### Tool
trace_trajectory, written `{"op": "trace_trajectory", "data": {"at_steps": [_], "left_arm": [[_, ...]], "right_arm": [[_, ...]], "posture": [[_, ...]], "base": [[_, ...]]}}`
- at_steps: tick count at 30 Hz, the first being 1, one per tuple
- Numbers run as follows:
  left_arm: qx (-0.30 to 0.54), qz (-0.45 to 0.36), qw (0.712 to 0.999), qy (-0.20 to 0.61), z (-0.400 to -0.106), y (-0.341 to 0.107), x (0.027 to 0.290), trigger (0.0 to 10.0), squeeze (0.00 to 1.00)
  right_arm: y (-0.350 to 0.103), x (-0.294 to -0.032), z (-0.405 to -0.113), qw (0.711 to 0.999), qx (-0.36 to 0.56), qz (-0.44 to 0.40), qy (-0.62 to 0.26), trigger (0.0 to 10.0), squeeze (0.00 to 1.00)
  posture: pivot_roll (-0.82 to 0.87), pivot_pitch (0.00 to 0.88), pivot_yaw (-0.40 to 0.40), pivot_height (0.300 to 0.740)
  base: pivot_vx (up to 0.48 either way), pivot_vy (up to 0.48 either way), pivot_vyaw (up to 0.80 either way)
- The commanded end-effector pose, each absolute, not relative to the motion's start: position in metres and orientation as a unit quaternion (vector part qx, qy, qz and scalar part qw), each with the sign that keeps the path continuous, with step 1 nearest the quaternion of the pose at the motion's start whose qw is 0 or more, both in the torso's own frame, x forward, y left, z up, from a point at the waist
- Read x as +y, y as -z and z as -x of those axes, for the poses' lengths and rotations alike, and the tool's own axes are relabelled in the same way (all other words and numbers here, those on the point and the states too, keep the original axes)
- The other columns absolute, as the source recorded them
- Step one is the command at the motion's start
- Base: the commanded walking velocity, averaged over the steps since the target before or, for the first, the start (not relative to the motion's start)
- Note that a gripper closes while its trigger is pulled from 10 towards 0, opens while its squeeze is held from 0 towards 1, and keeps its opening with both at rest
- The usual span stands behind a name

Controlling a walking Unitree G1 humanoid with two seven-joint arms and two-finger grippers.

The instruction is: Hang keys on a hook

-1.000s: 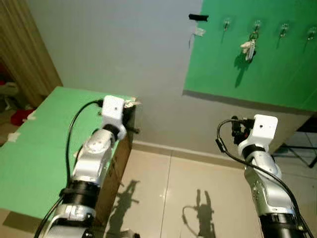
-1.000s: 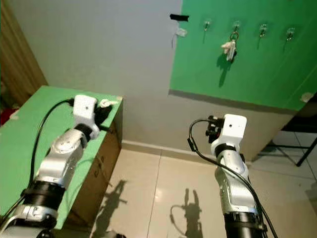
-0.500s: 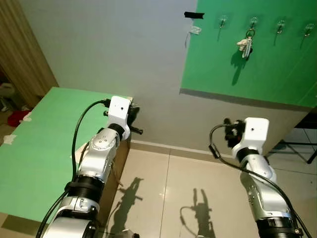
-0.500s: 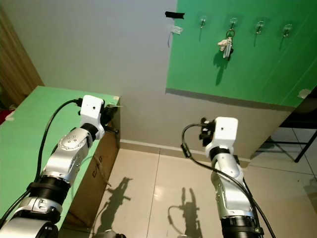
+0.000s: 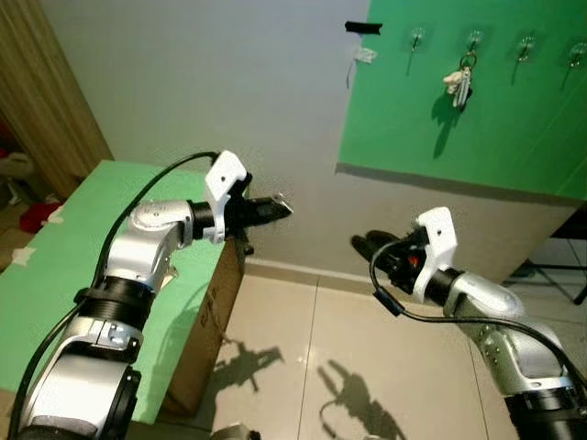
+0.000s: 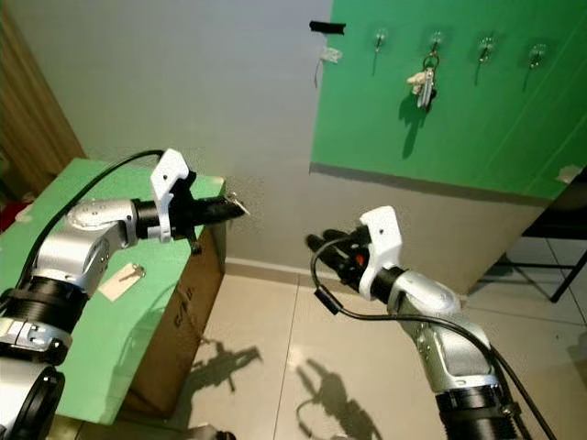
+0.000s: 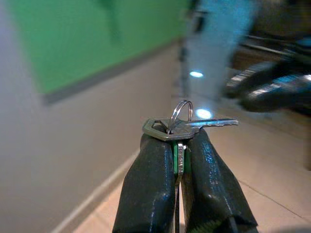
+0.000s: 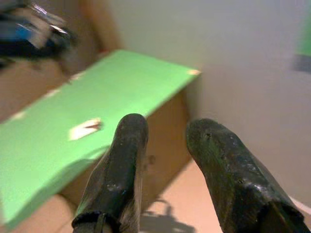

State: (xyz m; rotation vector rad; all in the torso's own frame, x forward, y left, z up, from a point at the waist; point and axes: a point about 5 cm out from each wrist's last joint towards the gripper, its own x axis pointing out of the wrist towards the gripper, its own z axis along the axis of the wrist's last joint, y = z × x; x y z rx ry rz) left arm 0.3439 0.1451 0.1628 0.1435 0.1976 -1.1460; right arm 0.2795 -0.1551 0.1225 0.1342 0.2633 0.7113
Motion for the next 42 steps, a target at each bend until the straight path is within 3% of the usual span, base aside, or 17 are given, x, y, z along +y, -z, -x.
{"op": "trace_trajectory", "data": {"at_steps": [1, 5, 13, 27, 42], "left_arm": [[0.083, -0.084, 0.814, 0.569, -0.344, -0.175, 0.141, 10.0, 0.0], [0.091, -0.092, 0.793, 0.595, -0.343, -0.175, 0.137, 10.0, 0.0], [0.058, -0.067, 0.791, 0.606, -0.35, -0.193, 0.128, 10.0, 0.0], [0.034, -0.033, 0.773, 0.632, -0.346, -0.2, 0.109, 10.0, 0.0], [0.041, -0.041, 0.763, 0.644, -0.34, -0.194, 0.106, 10.0, 0.0]], "right_arm": [[-0.133, -0.151, -0.279, 0.915, 0.123, -0.068, -0.377, 10.0, 0.0], [-0.143, -0.145, -0.28, 0.9, 0.124, -0.056, -0.414, 10.0, 0.0], [-0.151, -0.135, -0.279, 0.877, 0.135, -0.059, -0.458, 10.0, 0.0], [-0.149, -0.116, -0.29, 0.875, 0.135, -0.1, -0.454, 10.0, 0.0], [-0.153, -0.12, -0.293, 0.878, 0.126, -0.098, -0.451, 10.0, 0.0]], "posture": [[-0.1, 0.0, 0.033, 0.74], [-0.11, 0.0, 0.036, 0.74], [-0.11, 0.0, 0.033, 0.74], [-0.1, 0.0, 0.029, 0.74], [-0.1, 0.0, 0.026, 0.74]], "base": [[0.0, 0.0, 0.0], [0.0, 0.0, 0.0], [0.0, 0.0, 0.0], [0.0, 0.0, 0.0], [0.0, 0.0, 0.0]]}}
